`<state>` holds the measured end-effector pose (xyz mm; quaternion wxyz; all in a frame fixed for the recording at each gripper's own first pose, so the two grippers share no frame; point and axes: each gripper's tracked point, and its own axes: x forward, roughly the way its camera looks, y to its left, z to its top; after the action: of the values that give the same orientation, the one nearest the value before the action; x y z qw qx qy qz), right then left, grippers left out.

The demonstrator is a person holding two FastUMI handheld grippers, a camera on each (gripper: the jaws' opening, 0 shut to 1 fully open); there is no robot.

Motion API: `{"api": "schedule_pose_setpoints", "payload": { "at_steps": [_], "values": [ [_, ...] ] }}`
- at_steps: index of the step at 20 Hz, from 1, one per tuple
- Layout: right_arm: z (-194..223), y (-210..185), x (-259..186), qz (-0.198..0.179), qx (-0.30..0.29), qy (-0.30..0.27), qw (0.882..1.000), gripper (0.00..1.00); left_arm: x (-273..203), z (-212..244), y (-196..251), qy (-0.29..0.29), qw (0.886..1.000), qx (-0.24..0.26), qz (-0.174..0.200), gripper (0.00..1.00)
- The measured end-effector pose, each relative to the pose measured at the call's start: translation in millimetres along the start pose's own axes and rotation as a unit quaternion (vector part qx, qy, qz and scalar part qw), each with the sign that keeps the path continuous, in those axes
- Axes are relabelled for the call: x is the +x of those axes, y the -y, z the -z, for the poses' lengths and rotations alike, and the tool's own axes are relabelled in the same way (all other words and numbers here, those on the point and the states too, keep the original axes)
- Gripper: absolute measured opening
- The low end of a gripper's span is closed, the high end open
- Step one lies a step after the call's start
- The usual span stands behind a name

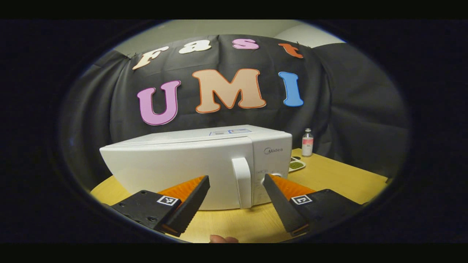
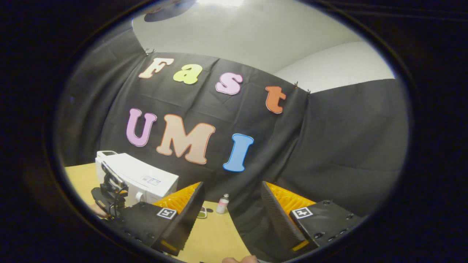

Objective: Open the microwave oven with the left hand, put the food in, and close the microwave oven.

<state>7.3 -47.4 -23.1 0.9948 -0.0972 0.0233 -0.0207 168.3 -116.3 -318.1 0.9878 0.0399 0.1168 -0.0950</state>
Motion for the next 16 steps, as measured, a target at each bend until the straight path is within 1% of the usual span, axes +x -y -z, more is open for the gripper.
{"api": "schedule_pose_setpoints", "payload": {
  "at_steps": [5, 6, 7, 8, 9, 10, 11, 13, 14, 15, 16],
  "values": [
    [12.5, -0.1, -2.5, -0.004, -0.008, -0.015, 1.000, 0.97, 17.0, 16.9, 4.4, -0.014, 1.000, -0.010, -0.003, 0.96],
    [14.2, 2.1, -3.2, -0.002, -0.009, -0.017, 1.000, 0.97, 20.1, 19.3, 4.9, -0.017, 1.000, -0.009, -0.004, 0.95],
    [14.4, 3.8, -5.0, -0.002, -0.008, -0.016, 1.000, 0.97, 21.4, 22.0, 6.3, -0.022, 1.000, -0.007, -0.002, 0.82],
    [13.7, 4.2, -5.3, -0.001, -0.009, -0.016, 1.000, 0.97, 23.4, 23.7, 8.3, -0.024, 1.000, -0.007, 0.002, 0.75],
    [15.5, 6.5, -5.5, 0.001, -0.011, -0.016, 1.000, 0.97, 24.4, 19.8, 5.7, -0.016, 1.000, -0.005, -0.005, 0.63],
    [16.4, 8.4, -6.6, 0.002, -0.013, -0.017, 1.000, 0.97, 23.8, 19.2, 5.9, -0.014, 1.000, -0.008, 0.001, 0.46],
    [17.2, 10.3, -7.1, 0.005, -0.014, -0.017, 1.000, 0.97, 25.8, 19.2, 7.2, -0.013, 1.000, -0.015, -0.001, 0.30],
    [18.1, 11.4, -7.7, 0.007, -0.012, -0.017, 1.000, 0.97, 27.2, 19.9, 10.7, -0.008, 1.000, -0.029, -0.004, 0.17],
    [18.4, 11.7, -8.4, 0.007, -0.011, -0.018, 1.000, 0.97, 26.0, 19.7, 11.0, -0.011, 0.999, -0.033, -0.004, 0.16],
    [18.6, 12.2, -8.8, 0.008, -0.011, -0.017, 1.000, 0.97, 24.7, 21.4, 11.4, -0.017, 0.999, -0.037, -0.002, 0.10],
    [18.0, 12.4, -9.3, 0.008, -0.008, -0.017, 1.000, 0.97, 23.6, 21.1, 10.5, -0.017, 0.999, -0.035, 0.001, 0.09]
  ]
}}
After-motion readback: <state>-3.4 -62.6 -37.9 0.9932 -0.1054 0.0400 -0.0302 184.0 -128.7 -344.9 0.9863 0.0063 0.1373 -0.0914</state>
